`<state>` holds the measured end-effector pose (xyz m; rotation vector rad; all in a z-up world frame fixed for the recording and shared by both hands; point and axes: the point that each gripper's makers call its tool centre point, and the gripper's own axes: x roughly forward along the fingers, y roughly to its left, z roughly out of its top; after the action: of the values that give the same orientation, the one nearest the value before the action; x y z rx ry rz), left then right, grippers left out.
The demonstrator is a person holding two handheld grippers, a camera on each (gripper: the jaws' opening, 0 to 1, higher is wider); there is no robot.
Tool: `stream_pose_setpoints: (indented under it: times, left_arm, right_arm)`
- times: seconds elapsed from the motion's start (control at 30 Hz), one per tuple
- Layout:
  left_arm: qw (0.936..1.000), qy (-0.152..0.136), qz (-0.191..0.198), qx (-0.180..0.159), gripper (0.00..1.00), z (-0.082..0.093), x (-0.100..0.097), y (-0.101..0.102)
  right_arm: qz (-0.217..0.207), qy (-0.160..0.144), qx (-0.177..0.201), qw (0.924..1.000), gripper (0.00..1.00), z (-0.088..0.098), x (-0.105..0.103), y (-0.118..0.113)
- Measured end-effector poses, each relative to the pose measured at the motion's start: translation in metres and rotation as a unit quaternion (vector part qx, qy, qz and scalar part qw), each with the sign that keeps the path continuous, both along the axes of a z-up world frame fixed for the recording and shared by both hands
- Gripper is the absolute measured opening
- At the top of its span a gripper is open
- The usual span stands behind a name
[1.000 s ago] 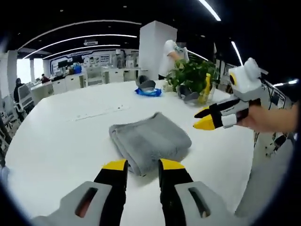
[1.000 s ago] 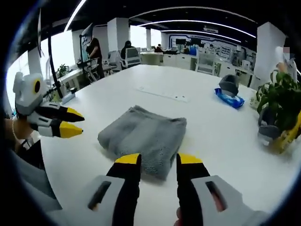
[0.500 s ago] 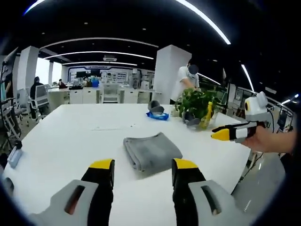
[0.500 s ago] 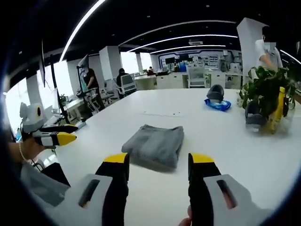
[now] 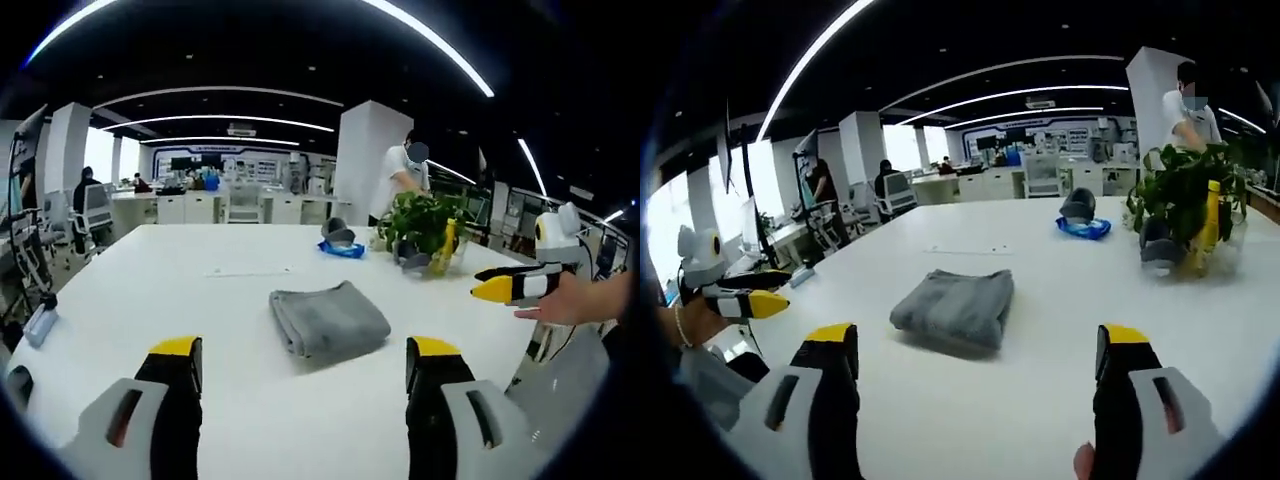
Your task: Fold the towel on the table until its edges align and the towel forms a compact rectangular stack.
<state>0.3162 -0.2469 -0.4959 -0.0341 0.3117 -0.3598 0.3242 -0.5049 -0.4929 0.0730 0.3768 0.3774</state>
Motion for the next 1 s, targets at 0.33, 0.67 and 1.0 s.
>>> stream_pose_setpoints:
  times: [0.33,0.67,1.0]
  left_arm:
    - [0.9997,-0.016,0.016,-0.006,1.0,0.004,-0.002,0.006]
    - [0.9995,-0.026,0.015,0.001,1.0,0.008,-0.004,0.006]
    - [0.9991,-0.038,0.016,0.003,1.0,0.01,-0.002,0.005]
  right_arm:
    - [0.0,-0.004,-0.013,0.9999,1.0,-0.005,-0.01,-0.012]
    - [-0.015,-0.023,-0.02,0.9994,1.0,-0.012,-0.021,-0.025]
    - [-0.032,-0.066,-0.02,0.9971,1.0,0.006,-0.008,-0.04]
